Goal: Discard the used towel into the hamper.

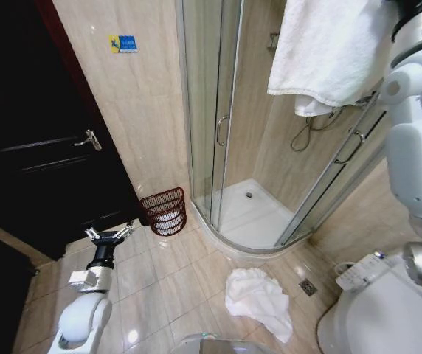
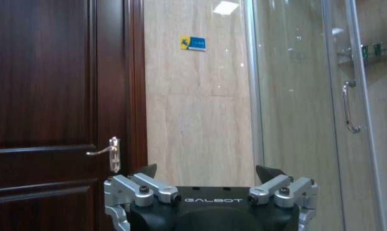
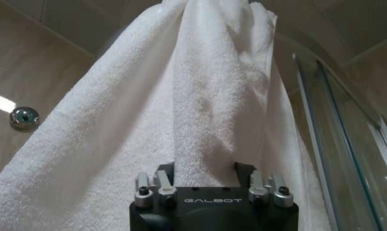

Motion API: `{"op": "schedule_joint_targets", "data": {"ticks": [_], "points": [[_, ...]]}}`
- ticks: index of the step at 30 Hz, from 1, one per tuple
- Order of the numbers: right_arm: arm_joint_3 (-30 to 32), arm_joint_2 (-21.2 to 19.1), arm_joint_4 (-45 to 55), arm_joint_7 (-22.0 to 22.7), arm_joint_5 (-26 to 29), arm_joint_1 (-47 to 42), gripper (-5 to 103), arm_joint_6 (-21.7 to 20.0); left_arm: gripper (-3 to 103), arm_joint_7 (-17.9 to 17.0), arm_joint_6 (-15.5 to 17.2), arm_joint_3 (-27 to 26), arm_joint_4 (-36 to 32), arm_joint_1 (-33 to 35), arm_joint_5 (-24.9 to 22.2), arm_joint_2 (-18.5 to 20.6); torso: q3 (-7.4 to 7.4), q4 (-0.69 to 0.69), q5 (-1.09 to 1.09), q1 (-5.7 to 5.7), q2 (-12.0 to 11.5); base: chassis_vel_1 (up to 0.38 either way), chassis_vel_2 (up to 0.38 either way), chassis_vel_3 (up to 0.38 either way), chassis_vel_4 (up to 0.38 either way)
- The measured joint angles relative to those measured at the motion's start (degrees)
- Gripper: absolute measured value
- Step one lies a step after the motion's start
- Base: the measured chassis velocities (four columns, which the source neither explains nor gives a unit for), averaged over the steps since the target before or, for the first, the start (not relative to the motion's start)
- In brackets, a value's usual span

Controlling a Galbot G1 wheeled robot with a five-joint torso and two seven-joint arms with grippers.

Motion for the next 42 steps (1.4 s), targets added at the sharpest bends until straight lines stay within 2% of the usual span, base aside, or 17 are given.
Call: {"op": "schedule_joint_targets", "data": {"ticks": [2,3,4,6,7,9,12,13,14,15,17,27,30,34,36,37,42], "points": [[0.4,-0.4,0.3,-0.2,0.2,-0.5,55,0.0,100,0.1,0.0,0.1,0.0,0.0,0.1,-0.2,0.0,0.0,0.0,0.0,0.0,0.0,0.0,0.0,0.0],[0.4,-0.4,0.3,-0.2,0.2,-0.5,55,0.0,100,0.1,0.0,0.1,0.0,0.0,0.1,-0.2,0.0,0.0,0.0,0.0,0.0,0.0,0.0,0.0,0.0],[0.5,-0.5,0.5,-0.3,0.3,-0.7,49,0.0,100,0.1,-0.1,0.1,-0.1,0.1,0.1,-0.2,0.0,0.0,0.0,0.0,0.0,0.0,0.0,0.0,0.0],[0.7,-0.6,0.6,-0.3,0.4,-0.9,49,0.0,100,0.1,-0.2,0.1,-0.1,0.2,0.1,-0.2,0.0,0.0,0.0,0.0,0.0,0.0,0.0,0.0,0.0],[0.7,-0.6,0.8,-0.3,0.5,-1.1,38,0.0,100,0.1,-0.3,0.1,0.0,0.3,0.1,-0.2,0.0,0.0,0.0,0.0,0.0,0.0,0.0,0.0,0.0],[0.9,-0.8,1.4,-0.3,0.9,-1.4,27,0.0,100,0.1,-0.6,0.0,-0.1,0.5,0.1,-0.2,0.0,0.01,0.0,0.0,0.0,0.0,0.0,0.0,0.0],[1.0,-1.0,1.9,-0.3,1.0,-1.8,27,0.0,100,0.1,-0.7,-0.1,0.0,0.6,0.1,-0.2,0.0,0.01,-0.02,0.0,0.0,0.0,0.0,0.0,0.0],[1.4,-1.3,2.6,-0.3,1.1,-2.6,17,0.0,100,0.1,-0.9,-0.1,0.0,0.7,0.1,-0.2,0.0,0.01,-0.02,0.0,0.0,0.0,0.0,0.0,0.0],[1.7,-1.6,3.2,-0.3,1.2,-3.2,12,0.0,100,0.2,-1.1,-0.1,0.0,0.8,0.1,-0.2,0.0,0.01,-0.01,0.0,0.0,0.0,0.0,0.0,0.0],[1.7,-1.6,3.2,-0.3,1.2,-3.2,12,0.0,100,0.2,-1.1,-0.1,0.0,0.8,0.1,-0.2,0.0,0.01,-0.01,0.0,0.0,0.0,0.0,0.0,0.0],[2.7,-2.3,4.6,-0.3,1.4,-5.3,4,0.0,100,0.2,-1.4,-0.1,0.1,1.1,0.1,-0.2,0.0,0.01,-0.01,0.0,0.0,0.0,0.0,0.0,0.0],[8.7,-4.7,10.2,-0.2,3.4,-14.5,3,-0.1,100,0.5,-1.8,0.4,0.2,1.2,0.7,-0.7,-0.01,0.01,-0.01,-0.01,0.0,0.0,0.0,0.0,0.0],[11.9,-5.6,15.0,0.9,7.9,-19.0,3,-1.2,100,0.5,-2.1,0.8,0.3,1.3,1.4,-1.0,-0.01,0.0,0.0,0.0,0.0,0.0,0.0,0.0,0.0],[13.8,-6.0,17.5,1.5,10.1,-21.8,3,-1.7,100,0.5,-2.2,1.1,0.4,1.4,1.6,-1.2,-0.02,0.0,-0.03,-0.01,0.0,0.0,0.0,0.0,0.0],[17.3,-6.6,20.1,1.2,10.8,-27.9,3,-1.9,100,0.5,-2.4,1.4,0.3,1.7,1.8,-1.4,-0.01,0.01,-0.01,-0.01,0.0,0.0,0.0,0.0,0.0],[17.3,-6.6,20.1,1.2,10.8,-27.9,3,-1.9,100,0.5,-2.4,1.4,0.3,1.7,1.8,-1.4,-0.01,0.01,-0.01,-0.01,0.0,0.0,0.0,0.0,0.0],[23.2,-7.0,23.9,0.4,12.6,-38.5,3,-2.1,100,0.5,-2.4,1.9,-0.2,1.7,1.7,-1.5,0.0,-0.01,0.01,0.0,0.0,0.0,0.0,0.0,0.0]]}}
